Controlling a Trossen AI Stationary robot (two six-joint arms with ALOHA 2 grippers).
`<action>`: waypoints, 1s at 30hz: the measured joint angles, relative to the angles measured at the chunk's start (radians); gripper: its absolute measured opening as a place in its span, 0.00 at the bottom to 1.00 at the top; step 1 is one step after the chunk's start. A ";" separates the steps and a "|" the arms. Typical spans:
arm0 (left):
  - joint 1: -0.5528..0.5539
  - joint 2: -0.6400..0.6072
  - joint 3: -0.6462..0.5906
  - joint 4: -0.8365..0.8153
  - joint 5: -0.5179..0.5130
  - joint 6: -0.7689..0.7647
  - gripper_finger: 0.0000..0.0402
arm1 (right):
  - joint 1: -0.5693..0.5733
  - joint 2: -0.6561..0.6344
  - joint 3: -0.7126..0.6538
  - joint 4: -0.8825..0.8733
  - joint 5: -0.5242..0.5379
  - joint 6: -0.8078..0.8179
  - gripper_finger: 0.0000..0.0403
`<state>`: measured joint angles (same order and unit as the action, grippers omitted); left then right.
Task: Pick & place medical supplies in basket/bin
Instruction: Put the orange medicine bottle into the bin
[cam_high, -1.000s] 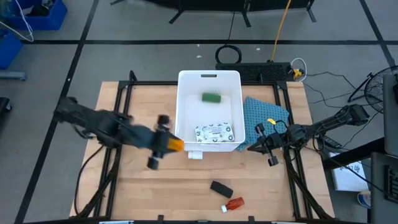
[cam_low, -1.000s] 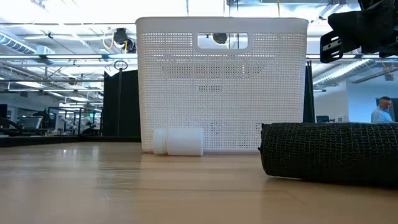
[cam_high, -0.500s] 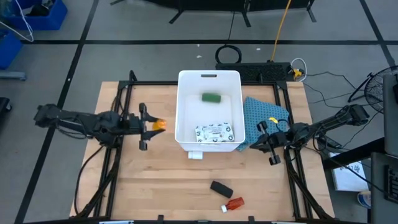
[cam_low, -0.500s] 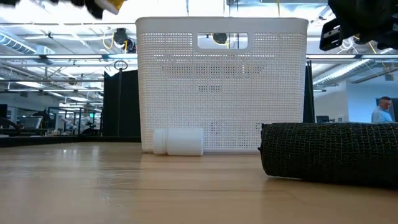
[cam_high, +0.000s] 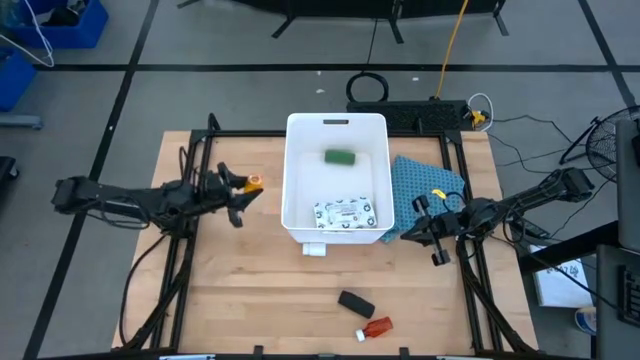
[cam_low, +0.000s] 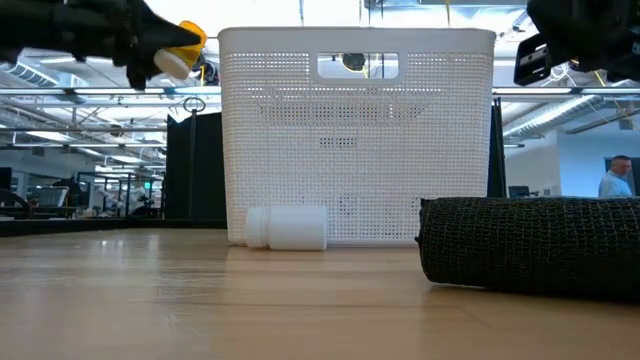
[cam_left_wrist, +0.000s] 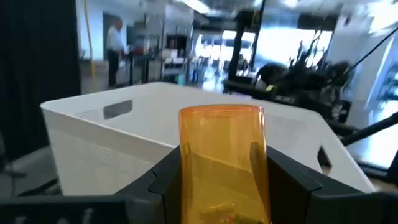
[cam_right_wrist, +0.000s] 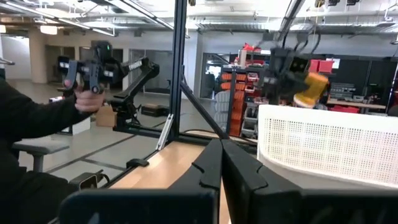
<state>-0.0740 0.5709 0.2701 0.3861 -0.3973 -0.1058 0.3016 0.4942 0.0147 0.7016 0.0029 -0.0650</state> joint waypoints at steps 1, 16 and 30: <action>0.006 0.009 0.047 -0.062 0.001 0.000 0.42 | 0.000 0.000 0.000 -0.004 0.000 0.000 0.00; 0.253 0.716 1.054 -0.810 0.105 0.235 0.42 | 0.000 0.000 0.000 -0.002 0.002 -0.082 0.00; 0.371 1.287 1.226 -0.908 0.529 0.262 0.42 | 0.000 0.000 0.000 0.024 0.001 -0.132 0.00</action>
<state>0.2969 1.8577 1.4956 -0.5223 0.1314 0.1563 0.3017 0.4938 0.0147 0.7260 0.0036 -0.1972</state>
